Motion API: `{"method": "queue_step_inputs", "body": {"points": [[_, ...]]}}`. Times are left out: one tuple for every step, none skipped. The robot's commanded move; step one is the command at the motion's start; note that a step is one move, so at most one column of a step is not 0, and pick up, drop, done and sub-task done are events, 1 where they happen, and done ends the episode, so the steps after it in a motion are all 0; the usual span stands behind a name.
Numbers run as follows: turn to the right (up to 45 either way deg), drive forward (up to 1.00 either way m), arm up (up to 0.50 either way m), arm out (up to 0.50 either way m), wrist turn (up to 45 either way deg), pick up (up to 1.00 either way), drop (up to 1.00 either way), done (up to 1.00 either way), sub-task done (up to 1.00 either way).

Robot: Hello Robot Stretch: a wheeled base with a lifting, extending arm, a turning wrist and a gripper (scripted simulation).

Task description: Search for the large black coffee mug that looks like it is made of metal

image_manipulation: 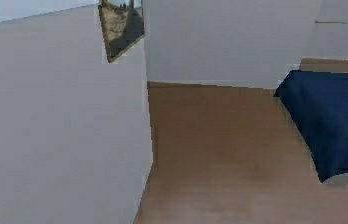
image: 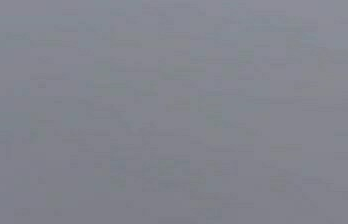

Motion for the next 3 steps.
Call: {"method": "queue_step_inputs", "body": {"points": [[-45.0, 0.00, 0.00, 0.00, 0.0, 0.00, 0.00, 0.00, 0.00], [-45.0, 0.00, 0.00, 0.00, 0.0, 0.00, 0.00, 0.00, 0.00], [0.0, 0.00, 0.00, 0.00, 0.0, 0.00, 0.00, 1.00, 0.00]]}}
